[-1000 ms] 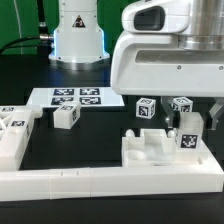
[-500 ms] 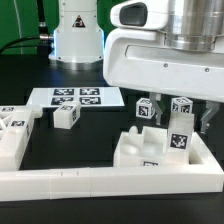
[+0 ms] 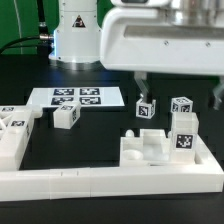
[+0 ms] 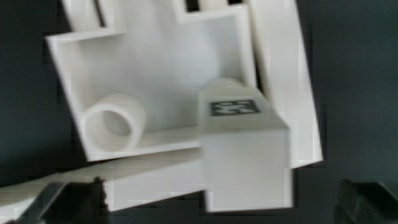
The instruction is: Assemble chair
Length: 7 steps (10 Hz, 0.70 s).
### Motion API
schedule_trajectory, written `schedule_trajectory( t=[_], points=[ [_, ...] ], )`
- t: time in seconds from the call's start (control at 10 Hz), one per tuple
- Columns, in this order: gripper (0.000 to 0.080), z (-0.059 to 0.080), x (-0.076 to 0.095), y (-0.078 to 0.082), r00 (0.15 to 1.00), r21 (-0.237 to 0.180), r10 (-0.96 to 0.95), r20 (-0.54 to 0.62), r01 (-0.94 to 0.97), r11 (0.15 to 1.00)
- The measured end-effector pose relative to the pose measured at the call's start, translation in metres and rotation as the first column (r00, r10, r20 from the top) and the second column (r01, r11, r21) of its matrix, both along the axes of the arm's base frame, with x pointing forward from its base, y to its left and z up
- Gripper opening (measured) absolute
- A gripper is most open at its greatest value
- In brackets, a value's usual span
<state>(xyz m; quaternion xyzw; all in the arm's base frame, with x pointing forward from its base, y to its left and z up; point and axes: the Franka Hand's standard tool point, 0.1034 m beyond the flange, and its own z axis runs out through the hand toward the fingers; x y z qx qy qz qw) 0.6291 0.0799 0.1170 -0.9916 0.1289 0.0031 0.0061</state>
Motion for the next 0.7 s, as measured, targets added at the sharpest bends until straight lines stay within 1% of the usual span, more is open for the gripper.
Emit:
schedule_trajectory(
  t=[0.1,0.2,0.6,0.7],
  points=[
    [0.0649,0.003,-0.005,-0.008,1.000,-0.001,0.004,-0.003,-0.004,1.000],
    [0.0649,0.000,-0.005,-0.005,1.000,-0.001,0.005,-0.006,-0.005,1.000],
    [0.0649,-0.001,-0.006,-0.006,1.000,-0.002,0.011,-0.008,-0.011,1.000],
    [0.0649,-0.001,-0.020,-0.024,0.999,-0.008,0.046,-0.022,-0.046,0.999]
  ],
)
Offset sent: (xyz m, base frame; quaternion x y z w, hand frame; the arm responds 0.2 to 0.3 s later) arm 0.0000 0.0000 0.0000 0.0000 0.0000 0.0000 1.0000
